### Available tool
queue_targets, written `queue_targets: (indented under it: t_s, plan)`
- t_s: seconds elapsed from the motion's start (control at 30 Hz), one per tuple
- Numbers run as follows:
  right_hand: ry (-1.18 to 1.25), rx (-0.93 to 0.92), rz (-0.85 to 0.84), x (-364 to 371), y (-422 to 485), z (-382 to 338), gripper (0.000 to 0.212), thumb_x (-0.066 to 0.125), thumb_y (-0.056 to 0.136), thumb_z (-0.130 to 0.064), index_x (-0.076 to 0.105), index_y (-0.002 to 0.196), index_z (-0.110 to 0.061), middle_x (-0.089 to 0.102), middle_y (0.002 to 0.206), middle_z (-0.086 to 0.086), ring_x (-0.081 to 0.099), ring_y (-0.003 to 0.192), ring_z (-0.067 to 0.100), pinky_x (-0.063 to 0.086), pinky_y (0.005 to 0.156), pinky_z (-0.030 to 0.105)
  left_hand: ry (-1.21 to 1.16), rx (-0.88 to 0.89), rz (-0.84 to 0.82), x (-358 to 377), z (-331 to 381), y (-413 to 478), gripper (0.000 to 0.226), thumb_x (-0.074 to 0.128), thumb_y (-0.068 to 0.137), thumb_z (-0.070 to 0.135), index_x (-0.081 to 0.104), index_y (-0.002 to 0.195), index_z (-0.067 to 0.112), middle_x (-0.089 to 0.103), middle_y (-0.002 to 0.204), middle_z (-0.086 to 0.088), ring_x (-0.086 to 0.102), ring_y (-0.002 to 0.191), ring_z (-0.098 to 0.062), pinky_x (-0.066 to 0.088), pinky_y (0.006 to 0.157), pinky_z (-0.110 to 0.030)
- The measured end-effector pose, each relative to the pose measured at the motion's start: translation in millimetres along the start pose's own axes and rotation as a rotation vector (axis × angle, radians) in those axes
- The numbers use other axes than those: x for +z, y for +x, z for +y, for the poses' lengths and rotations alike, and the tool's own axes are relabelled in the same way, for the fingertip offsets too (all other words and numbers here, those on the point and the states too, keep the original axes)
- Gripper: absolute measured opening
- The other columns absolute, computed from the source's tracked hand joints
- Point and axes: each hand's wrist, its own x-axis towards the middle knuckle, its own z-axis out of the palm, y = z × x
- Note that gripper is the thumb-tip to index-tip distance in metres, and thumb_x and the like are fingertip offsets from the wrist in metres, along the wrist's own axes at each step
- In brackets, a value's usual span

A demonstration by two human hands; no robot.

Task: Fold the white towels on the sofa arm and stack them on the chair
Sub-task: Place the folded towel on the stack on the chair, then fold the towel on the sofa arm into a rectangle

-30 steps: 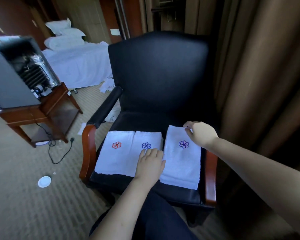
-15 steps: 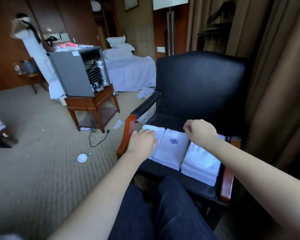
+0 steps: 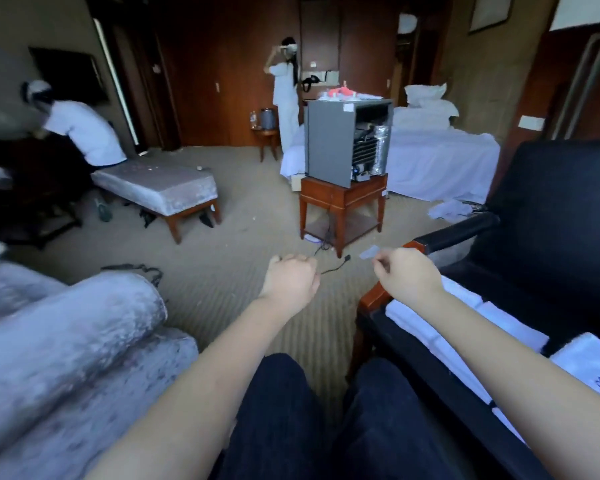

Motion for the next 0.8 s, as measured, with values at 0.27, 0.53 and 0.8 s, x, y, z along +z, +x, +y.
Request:
queue_targets:
  t_s: [0.27, 0.53, 0.8]
  plan:
    - [0.117, -0.322, -0.085, 41, 41, -132, 0.021, 0.049, 0.095, -0.029, 0.069, 0.101, -0.029, 0.072, 0.1, 0.0, 0.066, 0.096, 0.026, 0.052, 0.073, 0.032, 0.146, -0.334, -0.028, -34, -111, -64, 0.029, 0.042, 0.099, 0.03, 0.055, 0.118, 0.014, 0.059, 0.122, -0.007, 0.049, 0.118, -0.027, 0.034, 0.092, -0.035]
    - [0.259, -0.636, -0.191, 74, 36, -261, 0.022, 0.047, 0.096, -0.032, 0.069, 0.099, -0.029, 0.072, 0.091, -0.002, 0.067, 0.084, 0.025, 0.056, 0.066, 0.035, 0.262, -0.667, -0.013, -72, -192, -157, 0.031, 0.041, 0.101, 0.031, 0.053, 0.124, 0.014, 0.057, 0.126, -0.005, 0.048, 0.119, -0.027, 0.034, 0.095, -0.037]
    - [0.283, -0.965, -0.274, 99, 1, -373, 0.026, 0.044, 0.1, -0.027, 0.069, 0.097, -0.019, 0.071, 0.082, 0.003, 0.06, 0.061, 0.025, 0.032, 0.043, 0.026, 0.36, -0.97, -0.039, -94, -232, -265, 0.032, 0.042, 0.1, 0.032, 0.053, 0.126, 0.015, 0.058, 0.125, -0.002, 0.049, 0.118, -0.024, 0.036, 0.094, -0.036]
